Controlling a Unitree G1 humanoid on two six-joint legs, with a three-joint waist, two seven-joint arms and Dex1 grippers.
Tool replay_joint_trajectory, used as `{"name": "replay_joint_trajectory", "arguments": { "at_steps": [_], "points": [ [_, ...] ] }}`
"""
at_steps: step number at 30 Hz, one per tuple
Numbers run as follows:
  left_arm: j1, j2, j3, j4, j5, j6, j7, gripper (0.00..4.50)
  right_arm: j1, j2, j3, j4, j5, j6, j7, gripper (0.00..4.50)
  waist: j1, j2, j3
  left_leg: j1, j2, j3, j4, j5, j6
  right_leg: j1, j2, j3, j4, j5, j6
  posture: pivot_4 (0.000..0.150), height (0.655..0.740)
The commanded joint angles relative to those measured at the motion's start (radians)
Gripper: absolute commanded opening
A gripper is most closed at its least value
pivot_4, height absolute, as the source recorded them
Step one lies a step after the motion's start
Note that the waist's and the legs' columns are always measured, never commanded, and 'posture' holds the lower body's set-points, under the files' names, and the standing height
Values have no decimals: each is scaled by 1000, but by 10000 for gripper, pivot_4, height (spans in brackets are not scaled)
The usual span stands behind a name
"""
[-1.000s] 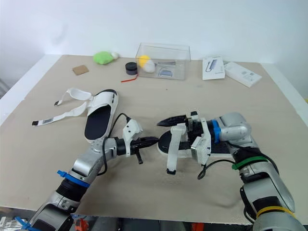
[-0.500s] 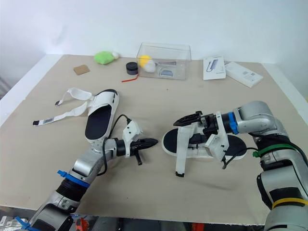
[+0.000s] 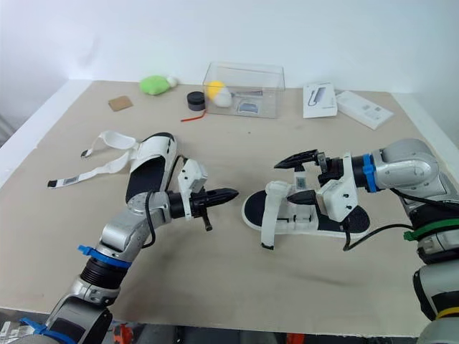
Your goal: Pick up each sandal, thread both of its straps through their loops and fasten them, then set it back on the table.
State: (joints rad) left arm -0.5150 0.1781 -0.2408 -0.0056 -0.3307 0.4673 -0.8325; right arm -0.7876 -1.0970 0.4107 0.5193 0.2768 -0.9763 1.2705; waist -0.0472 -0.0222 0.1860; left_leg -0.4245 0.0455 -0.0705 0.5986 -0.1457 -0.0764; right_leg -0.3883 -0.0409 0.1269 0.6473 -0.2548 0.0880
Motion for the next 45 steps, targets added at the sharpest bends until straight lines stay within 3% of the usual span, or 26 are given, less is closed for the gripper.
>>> {"name": "replay_joint_trajectory", "arguments": {
  "at_steps": [1, 3, 7, 10, 14, 16, 19, 24, 25, 27, 31, 32, 33, 35, 37, 41, 45],
  "points": [
    [0, -18, -38, -9, 9, -12, -2, 0, 67, -98, -86, -186, 179, 420, 53, 44466, 0, 0, 0, 0, 0, 0, 0, 0, 0, 0, 0, 0, 0, 0, 0, 1500, 7400],
    [7, -23, -46, -8, 9, -12, -3, 0, 124, -141, -115, -274, 252, 601, 64, 44466, 0, 1, 0, 0, 0, 0, 0, 0, 0, 0, 0, 0, 0, 0, 0, 1500, 7400],
    [24, -34, -73, 23, 29, -34, 0, 0, 254, -303, -182, -526, 632, 1319, -9, 44466, -1, 2, 0, -1, 0, 1, 1, 0, 0, -1, -1, 1, 0, 0, 0, 1500, 7400],
    [29, -39, -98, 73, 72, -71, 15, 0, 322, -400, -221, -676, 929, 1694, -47, 44466, 1, 5, 1, -3, 0, 1, 2, 0, 0, -3, -1, 1, 0, 0, 0, 1500, 7400],
    [37, -51, -107, 114, 96, -102, 20, 0, 430, -389, -295, -778, 1018, 1835, -160, 44466, 2, 6, 0, -4, 0, 0, 2, -1, 1, -4, 0, 0, 0, 0, 0, 1500, 7400],
    [38, -59, -109, 138, 108, -119, 27, 0, 467, -329, -317, -818, 1046, 1910, -310, 44466, 2, 5, 0, -6, -1, 1, 5, -1, 1, -5, -1, 0, 0, 0, 1, 1500, 7400],
    [40, -66, -112, 160, 120, -137, 33, 0, 476, -233, -325, -845, 1046, 1972, -486, 44466, 2, 1, -2, -7, 0, 1, 7, -1, 1, -6, 0, 0, 0, 1, 1, 1500, 7400],
    [53, -72, -119, 169, 130, -149, 34, 0, 451, -124, -319, -886, 979, 2037, -623, 44466, 3, 2, -2, -9, -1, 1, 8, 0, 1, -7, -1, 1, 0, 2, 3, 1500, 7400],
    [56, -72, -120, 170, 132, -151, 33, 0, 444, -103, -316, -888, 976, 2046, -650, 39547, 3, 2, -2, -9, -1, 1, 9, 0, 1, -7, -1, 1, 0, 3, 3, 1500, 7400],
    [59, -73, -120, 170, 134, -152, 34, 0, 434, -63, -319, -897, 972, 2057, -686, 38617, 2, 1, -2, -10, -1, 1, 9, 0, 1, -7, -1, 1, 0, 3, 3, 1500, 7400],
    [61, -73, -118, 173, 136, -152, 35, 0, 405, 12, -293, -921, 920, 2089, -732, 27776, 2, 1, -2, -11, -1, 1, 10, 0, 1, -8, 0, 1, 0, 3, 3, 1500, 7400],
    [61, -74, -119, 171, 136, -151, 36, 0, 402, 25, -300, -919, 925, 2098, -740, 22012, 2, 1, -2, -11, -1, 1, 10, 0, 1, -8, 0, 1, 0, 4, 3, 1500, 7400],
    [61, -74, -119, 170, 137, -150, 37, 0, 397, 33, -309, -918, 926, 2109, -738, 20721, 3, 1, -2, -11, -1, 1, 10, 0, 1, -8, 0, 1, 0, 4, 3, 1500, 7400],
    [61, -73, -118, 168, 137, -148, 38, 0, 383, 48, -325, -910, 926, 2133, -736, 13213, 3, 1, -3, -12, -1, 0, 10, 0, 1, -9, 0, 0, 0, 4, 3, 1500, 7400],
    [61, -70, -117, 168, 138, -146, 37, 0, 336, 59, -347, -875, 936, 2174, -727, 1591, 3, 1, -3, -12, -1, 0, 10, 0, 1, -9, 0, 0, 0, 4, 3, 1500, 7400],
    [61, -69, -117, 167, 140, -144, 36, 0, 206, 110, -404, -746, 999, 2266, -759, 593, 1, 0, -2, -12, 0, 0, 11, 1, 3, -10, 0, 1, 0, 6, 2, 1500, 7400],
    [60, -71, -118, 167, 141, -142, 34, 0, 28, 191, -460, -502, 1021, 2390, -837, 593, -1, 0, -2, -12, 0, 0, 11, 2, 5, -10, 1, 1, 0, 9, 1, 1500, 7400]
  ]
}}
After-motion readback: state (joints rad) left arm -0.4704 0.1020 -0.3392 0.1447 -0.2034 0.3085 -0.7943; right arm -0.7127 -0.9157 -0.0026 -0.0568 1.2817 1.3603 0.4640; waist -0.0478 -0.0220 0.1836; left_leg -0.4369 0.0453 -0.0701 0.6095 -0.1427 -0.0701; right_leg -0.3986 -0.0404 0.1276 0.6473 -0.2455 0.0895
